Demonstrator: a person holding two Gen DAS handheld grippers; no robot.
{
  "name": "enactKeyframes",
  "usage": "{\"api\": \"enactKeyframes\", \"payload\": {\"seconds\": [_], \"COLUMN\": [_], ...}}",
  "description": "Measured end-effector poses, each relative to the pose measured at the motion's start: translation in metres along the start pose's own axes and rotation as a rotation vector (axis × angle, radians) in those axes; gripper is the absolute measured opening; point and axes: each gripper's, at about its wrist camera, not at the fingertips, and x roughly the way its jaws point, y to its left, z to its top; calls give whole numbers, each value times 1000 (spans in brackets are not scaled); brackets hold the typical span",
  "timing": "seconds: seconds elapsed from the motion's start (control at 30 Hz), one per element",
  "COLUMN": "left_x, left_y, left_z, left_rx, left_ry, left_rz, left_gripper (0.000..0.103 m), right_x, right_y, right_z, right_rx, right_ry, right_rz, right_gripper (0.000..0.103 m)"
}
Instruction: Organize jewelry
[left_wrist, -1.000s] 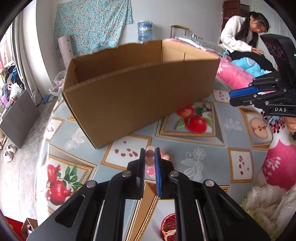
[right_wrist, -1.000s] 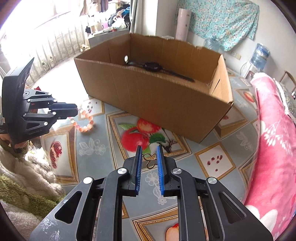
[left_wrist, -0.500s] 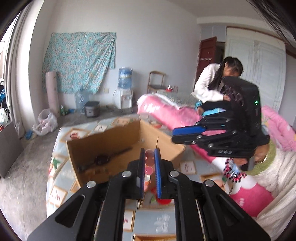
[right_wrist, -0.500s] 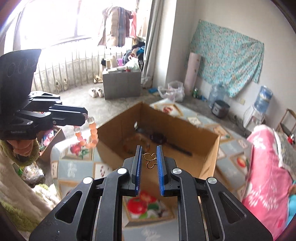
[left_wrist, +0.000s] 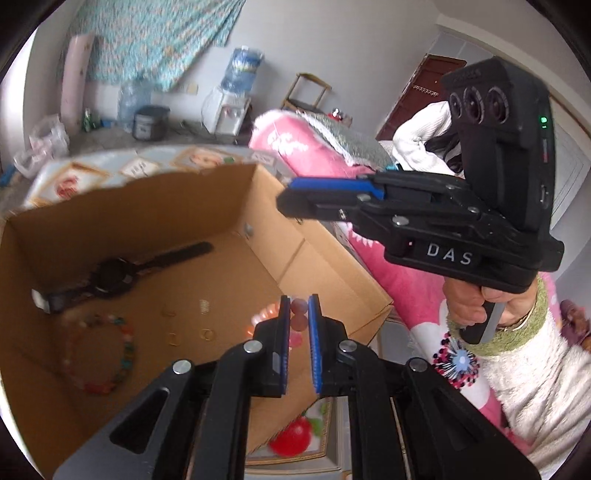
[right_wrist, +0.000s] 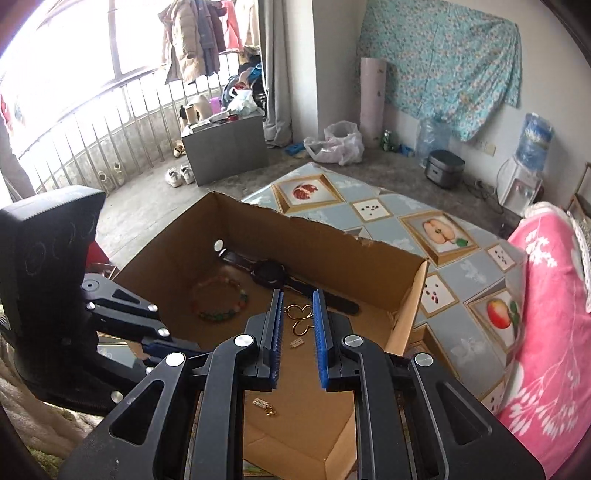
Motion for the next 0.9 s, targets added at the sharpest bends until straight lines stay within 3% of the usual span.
{"api": "enactKeyframes", "payload": {"seconds": [0.13,0.17,0.2,0.23,0.4,0.6,0.7,0.83,0.9], "left_x": [27,31,33,33,0,-61,-82,-103,-112], "left_y": [-1,-1,1,2,13,19,19,14,10], "left_z": [-5,-7,-8,-9,-16,-35,-45,-58,-64], "left_rx": [-37,-49,-56,-66,-94,-63,-49,-23,4], "left_ry": [60,71,73,69,-36,-174,-221,-266,-284], "left_rz": [-60,-92,-99,-96,-82,30,74,149,194], "left_gripper": [11,13,24,31,32,43,49,59,64], "right_x": [4,5,5,4,11,25,26,14,1], "right_y": [-8,-10,-11,-13,-15,-8,-7,-8,-9], "right_z": [-4,-5,-6,-6,-5,-4,-4,-4,-7], "right_rx": [10,12,13,13,11,-18,-26,1,27], "right_ry": [14,17,20,23,62,134,134,102,68], "right_rz": [-3,-5,-8,-6,9,-8,-47,-68,-94], "right_gripper": [14,14,14,14,14,14,27,30,36]}}
